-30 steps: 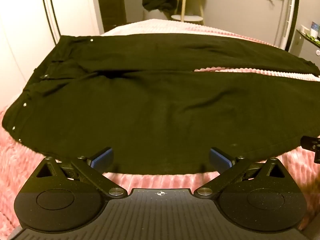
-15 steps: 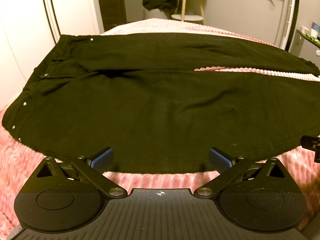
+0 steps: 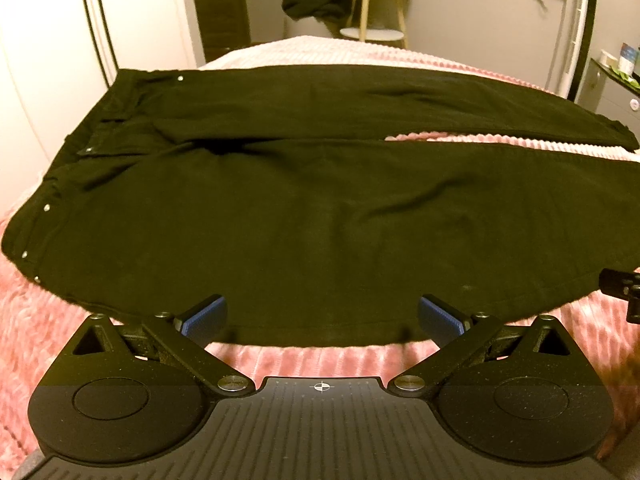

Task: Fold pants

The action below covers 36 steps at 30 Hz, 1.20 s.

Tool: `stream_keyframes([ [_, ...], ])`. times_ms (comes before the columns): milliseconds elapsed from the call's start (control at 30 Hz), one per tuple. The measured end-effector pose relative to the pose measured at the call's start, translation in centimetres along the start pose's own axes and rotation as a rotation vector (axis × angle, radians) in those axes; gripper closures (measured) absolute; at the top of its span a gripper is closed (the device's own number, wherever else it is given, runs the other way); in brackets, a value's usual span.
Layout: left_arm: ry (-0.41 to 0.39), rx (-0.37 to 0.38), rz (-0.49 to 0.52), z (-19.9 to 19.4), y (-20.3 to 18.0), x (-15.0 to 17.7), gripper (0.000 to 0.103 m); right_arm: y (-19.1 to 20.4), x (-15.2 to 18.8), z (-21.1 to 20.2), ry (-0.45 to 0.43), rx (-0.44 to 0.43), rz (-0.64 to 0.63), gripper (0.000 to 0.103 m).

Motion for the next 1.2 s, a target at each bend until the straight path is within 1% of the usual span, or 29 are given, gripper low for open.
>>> stream_keyframes([
  [1200,0.012,0.002,-0.002,0.45,0.04,-0.23,0.000,-0.11,-0.06,-0.15,0.000,-0.003,0.001,0.004],
])
Point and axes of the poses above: each gripper's, at about its wrist camera, not at the fingertips, and z roughly the way its jaws point, y to its left, x to its underside, the point moved 1 cm from there along z, roughly the way its jaws point, and after that the axes turned 15 degrees about x, right-handed, at the moved point
